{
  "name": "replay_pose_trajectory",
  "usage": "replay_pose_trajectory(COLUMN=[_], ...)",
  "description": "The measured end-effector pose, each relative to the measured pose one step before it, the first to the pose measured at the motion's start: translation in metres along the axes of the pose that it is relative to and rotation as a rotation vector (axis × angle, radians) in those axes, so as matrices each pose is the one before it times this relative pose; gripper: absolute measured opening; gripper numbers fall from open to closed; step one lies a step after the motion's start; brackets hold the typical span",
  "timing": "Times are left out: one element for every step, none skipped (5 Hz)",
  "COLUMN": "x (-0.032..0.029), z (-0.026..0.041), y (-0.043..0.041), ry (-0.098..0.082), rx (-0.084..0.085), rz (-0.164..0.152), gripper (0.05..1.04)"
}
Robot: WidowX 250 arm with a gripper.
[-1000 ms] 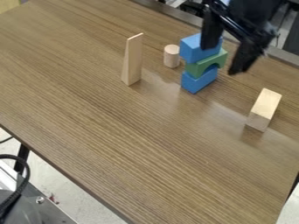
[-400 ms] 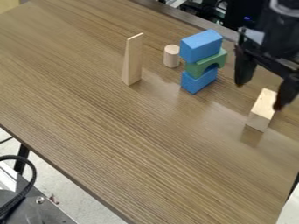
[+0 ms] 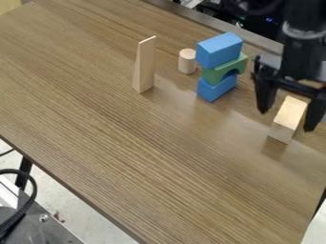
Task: Put the white arch on top of the blue rectangle
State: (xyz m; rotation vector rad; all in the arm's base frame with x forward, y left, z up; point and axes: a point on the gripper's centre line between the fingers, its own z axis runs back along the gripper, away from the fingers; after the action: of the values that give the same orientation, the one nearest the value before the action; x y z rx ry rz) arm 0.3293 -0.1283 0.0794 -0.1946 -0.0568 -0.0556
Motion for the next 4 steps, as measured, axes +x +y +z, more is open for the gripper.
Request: replay_pose_trajectory(x=[0.00774,0.00662,0.00539,0.00496], z=[-0.01142,-0.0105,-0.00052,-0.00364], y=[0.0002,0.00461,-0.00098,0.00223], ry=[0.0115,0.0105,0.0058,0.0097], rx=[0.0036,0.0274,0.0038,0.0137], rz=[0.0139,0.0022,-0.0028,-0.0027], gripper=[0.999,0.999,0.999,0.999])
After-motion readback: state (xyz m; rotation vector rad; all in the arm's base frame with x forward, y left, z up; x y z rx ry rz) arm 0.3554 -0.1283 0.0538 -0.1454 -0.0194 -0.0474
